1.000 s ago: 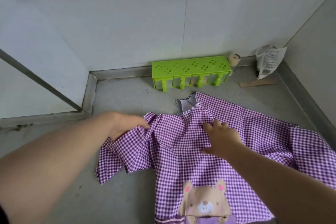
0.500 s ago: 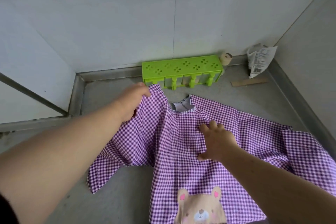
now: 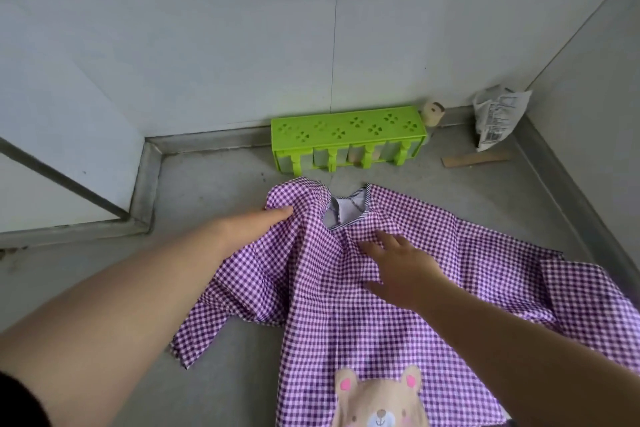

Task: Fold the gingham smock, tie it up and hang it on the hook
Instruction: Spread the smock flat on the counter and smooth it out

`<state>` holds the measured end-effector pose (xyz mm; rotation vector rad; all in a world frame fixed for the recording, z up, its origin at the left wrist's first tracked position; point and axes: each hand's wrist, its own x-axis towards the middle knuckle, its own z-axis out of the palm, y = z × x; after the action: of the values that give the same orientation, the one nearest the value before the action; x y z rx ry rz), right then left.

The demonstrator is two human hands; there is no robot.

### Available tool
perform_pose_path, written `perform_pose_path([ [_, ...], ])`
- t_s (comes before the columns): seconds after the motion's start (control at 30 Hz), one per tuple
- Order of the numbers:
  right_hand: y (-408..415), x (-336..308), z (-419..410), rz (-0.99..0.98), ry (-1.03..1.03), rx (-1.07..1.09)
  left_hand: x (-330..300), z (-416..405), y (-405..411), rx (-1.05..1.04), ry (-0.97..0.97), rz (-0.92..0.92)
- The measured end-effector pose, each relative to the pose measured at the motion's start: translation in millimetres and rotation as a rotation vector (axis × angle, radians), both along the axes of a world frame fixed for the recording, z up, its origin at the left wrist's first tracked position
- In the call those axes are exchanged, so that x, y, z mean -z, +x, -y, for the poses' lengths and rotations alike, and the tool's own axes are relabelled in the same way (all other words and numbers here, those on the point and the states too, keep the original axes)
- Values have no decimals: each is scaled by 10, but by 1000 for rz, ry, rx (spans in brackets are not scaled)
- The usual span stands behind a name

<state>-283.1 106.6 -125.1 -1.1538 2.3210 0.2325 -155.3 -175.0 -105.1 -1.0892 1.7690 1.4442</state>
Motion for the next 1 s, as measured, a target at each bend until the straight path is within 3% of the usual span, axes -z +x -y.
perform_pose_path([
  [0.17, 10, 111, 30, 18, 57, 90, 61, 151, 292, 450, -27, 120],
  [0.27, -56, 112, 97, 15, 77, 120, 107, 299, 530, 574, -75, 279],
  [0.47, -115, 155, 142, 12, 116, 130, 106, 616, 939, 654, -104, 476],
  [0.63, -112, 183, 130, 4, 117, 114, -112, 739, 1166, 745, -445, 547],
  [0.77, -123, 186, 124, -19, 122, 89, 49, 969, 1236, 730, -547, 677],
  [0.83, -135, 196, 110, -20, 118, 84, -48, 876, 1073, 663, -597, 622],
  [1.0, -144, 217, 99, -8, 116, 91, -9, 474, 320, 531, -687, 133],
])
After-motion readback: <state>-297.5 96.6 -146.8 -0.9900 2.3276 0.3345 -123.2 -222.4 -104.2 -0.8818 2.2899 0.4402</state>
